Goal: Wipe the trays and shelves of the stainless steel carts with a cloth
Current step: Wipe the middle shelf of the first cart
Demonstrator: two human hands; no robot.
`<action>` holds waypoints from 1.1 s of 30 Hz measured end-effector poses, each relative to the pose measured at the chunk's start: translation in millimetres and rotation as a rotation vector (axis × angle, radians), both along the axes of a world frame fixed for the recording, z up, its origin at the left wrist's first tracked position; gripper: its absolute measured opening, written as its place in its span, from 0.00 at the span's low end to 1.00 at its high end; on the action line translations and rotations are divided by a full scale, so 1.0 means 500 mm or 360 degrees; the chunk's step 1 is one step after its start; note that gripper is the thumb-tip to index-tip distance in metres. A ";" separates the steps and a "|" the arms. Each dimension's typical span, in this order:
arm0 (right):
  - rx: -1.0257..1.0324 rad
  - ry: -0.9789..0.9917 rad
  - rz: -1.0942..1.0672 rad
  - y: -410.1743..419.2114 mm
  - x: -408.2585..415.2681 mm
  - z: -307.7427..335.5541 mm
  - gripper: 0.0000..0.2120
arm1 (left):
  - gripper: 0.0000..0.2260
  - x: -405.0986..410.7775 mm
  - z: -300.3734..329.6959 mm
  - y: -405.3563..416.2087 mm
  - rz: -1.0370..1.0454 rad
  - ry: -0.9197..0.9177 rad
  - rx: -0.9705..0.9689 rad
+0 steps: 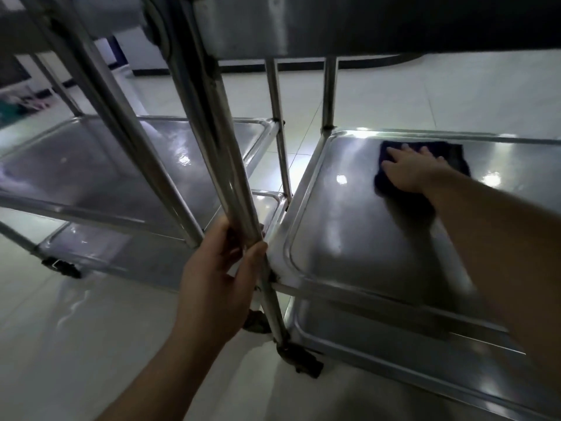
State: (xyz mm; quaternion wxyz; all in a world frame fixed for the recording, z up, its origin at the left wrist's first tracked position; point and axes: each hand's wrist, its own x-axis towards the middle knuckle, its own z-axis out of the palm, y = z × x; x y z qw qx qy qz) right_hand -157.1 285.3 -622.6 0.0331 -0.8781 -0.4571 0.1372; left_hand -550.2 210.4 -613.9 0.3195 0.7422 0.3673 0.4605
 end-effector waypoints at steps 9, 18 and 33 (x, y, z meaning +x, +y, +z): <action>-0.0154 -0.0047 0.0071 -0.223 -0.031 -0.004 0.31 | 0.09 0.004 -0.004 -0.007 0.0020 -0.0081 -0.0052; 0.0100 0.0034 0.1042 -0.129 -0.338 -0.002 0.26 | 0.09 0.000 -0.001 -0.002 -0.0015 -0.0097 -0.0177; 0.0421 0.0023 0.0505 0.154 -0.196 0.017 0.21 | 0.14 -0.005 -0.007 0.008 -0.0035 -0.0136 -0.0065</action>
